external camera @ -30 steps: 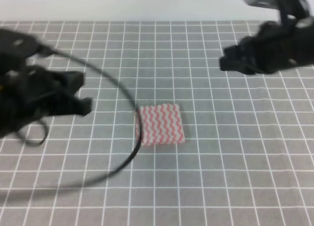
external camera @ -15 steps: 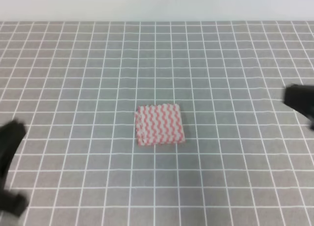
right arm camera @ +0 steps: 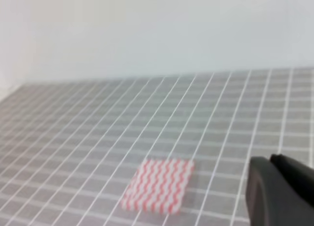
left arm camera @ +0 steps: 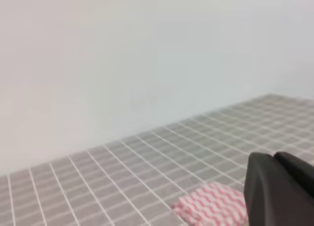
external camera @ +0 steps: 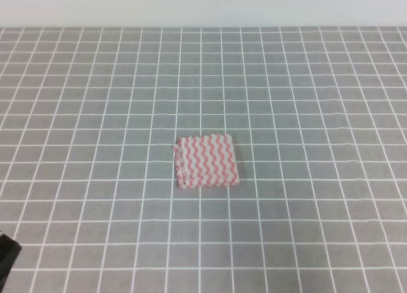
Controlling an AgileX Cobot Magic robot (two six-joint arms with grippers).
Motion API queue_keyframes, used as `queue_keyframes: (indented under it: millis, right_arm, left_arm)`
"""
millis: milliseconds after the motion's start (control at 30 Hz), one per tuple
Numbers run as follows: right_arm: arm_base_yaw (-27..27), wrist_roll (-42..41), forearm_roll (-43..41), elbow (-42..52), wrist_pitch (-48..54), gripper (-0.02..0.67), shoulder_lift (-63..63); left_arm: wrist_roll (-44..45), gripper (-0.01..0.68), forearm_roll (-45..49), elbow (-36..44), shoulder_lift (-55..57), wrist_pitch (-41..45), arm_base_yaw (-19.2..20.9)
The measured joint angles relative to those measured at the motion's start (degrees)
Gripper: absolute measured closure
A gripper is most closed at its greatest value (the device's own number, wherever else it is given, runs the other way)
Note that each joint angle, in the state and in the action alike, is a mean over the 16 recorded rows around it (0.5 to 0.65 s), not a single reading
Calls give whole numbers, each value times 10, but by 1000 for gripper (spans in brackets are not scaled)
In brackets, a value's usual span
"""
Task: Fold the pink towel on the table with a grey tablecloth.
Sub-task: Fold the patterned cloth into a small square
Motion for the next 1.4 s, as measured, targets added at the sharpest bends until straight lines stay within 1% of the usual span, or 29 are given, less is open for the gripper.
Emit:
queue_keyframes:
  millis: [233, 567, 1100, 1233, 1400]
  right_arm:
    - [0, -21, 12, 66, -85, 664, -61]
    - [0, -41, 23, 130, -186, 664, -64]
    - [-1, -49, 23, 188, -203, 664, -59]
    - [-15, -56, 23, 203, -220, 664, -80]
    - [-44, -65, 22, 226, -227, 664, -123]
  left_arm:
    - [4, 677, -2, 36, -13, -14, 0]
    - [4, 676, -6, 73, -13, -34, 0]
    - [4, 677, -10, 94, -13, -29, 0]
    - [4, 677, -10, 94, -13, -29, 0]
    - [4, 677, -10, 94, -13, -29, 0]
